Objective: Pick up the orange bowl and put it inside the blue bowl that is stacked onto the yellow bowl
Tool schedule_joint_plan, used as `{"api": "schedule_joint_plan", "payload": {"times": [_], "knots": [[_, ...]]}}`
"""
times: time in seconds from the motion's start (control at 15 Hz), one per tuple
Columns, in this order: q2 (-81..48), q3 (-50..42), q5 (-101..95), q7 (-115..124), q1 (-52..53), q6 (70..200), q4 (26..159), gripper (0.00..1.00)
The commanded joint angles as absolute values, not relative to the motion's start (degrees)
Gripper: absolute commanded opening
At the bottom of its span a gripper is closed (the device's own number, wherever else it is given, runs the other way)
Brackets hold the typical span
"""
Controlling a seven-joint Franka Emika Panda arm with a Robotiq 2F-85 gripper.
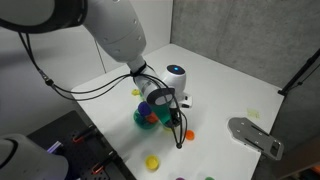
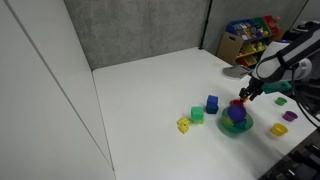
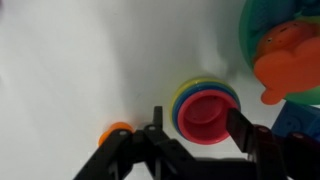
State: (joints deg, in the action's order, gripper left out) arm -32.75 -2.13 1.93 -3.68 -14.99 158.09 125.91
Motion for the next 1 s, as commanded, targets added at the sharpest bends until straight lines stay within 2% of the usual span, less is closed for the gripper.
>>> {"api": "schedule_joint_plan", "payload": {"times": [0.0, 0.07, 0.93], "knots": [[-25.4, -3.8, 1.3, -3.3, -12.1, 152.7, 129.1, 0.97], [-23.7, -4.2, 1.1, -3.0, -11.3, 151.1, 129.3, 1.0], [2.8, -4.1, -7.0, 1.3, -3.6, 120.0, 131.4, 1.0]]}}
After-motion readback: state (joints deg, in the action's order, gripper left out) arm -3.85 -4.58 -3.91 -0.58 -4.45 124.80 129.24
